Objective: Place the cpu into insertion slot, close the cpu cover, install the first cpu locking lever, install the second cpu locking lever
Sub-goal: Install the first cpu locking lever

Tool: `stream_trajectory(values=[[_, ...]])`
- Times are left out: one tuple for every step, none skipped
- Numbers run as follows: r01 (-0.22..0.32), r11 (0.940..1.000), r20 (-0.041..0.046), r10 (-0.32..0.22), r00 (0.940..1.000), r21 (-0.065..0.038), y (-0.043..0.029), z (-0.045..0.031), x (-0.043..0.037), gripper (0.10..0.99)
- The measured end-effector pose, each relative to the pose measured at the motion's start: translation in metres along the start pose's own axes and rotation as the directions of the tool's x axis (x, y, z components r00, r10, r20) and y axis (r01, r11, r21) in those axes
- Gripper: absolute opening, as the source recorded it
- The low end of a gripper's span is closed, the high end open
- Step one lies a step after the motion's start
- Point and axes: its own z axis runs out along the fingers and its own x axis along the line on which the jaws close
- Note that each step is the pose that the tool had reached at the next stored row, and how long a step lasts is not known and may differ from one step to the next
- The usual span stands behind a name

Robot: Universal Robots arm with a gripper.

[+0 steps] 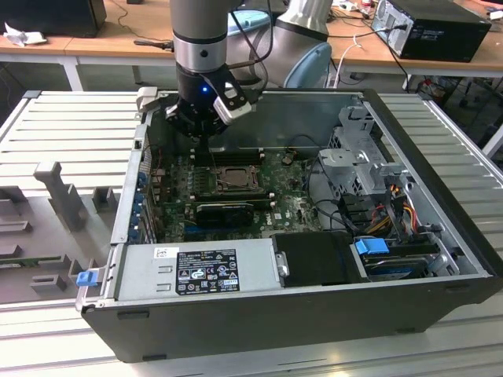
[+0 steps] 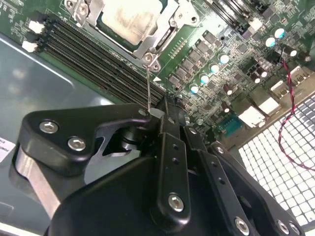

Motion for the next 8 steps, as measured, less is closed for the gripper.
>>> stream_trajectory(values=[[0.0, 1.0, 0.0, 0.0, 1.0, 0.0, 0.0, 0.0, -0.0001, 0.106], [0.0, 1.0, -0.0001, 0.0, 1.0, 0.0, -0.0001, 0.0001, -0.001, 0.106], [0.0, 1.0, 0.0, 0.0, 1.0, 0.0, -0.0002, 0.0003, -0.0023, 0.106], [0.0, 1.0, 0.0, 0.0, 1.0, 0.0, -0.0004, 0.0004, -0.0035, 0.106], [0.0, 1.0, -0.0001, 0.0, 1.0, 0.0, -0.0007, 0.0005, -0.0053, 0.106], [0.0, 1.0, 0.0, 0.0, 1.0, 0.0, -0.001, 0.0009, -0.0072, 0.106], [0.0, 1.0, 0.0, 0.0, 1.0, 0.0, -0.0012, 0.0012, -0.0086, 0.106], [0.0, 1.0, -0.0002, 0.0, 1.0, 0.0, -0.0017, 0.0016, -0.0122, 0.106]])
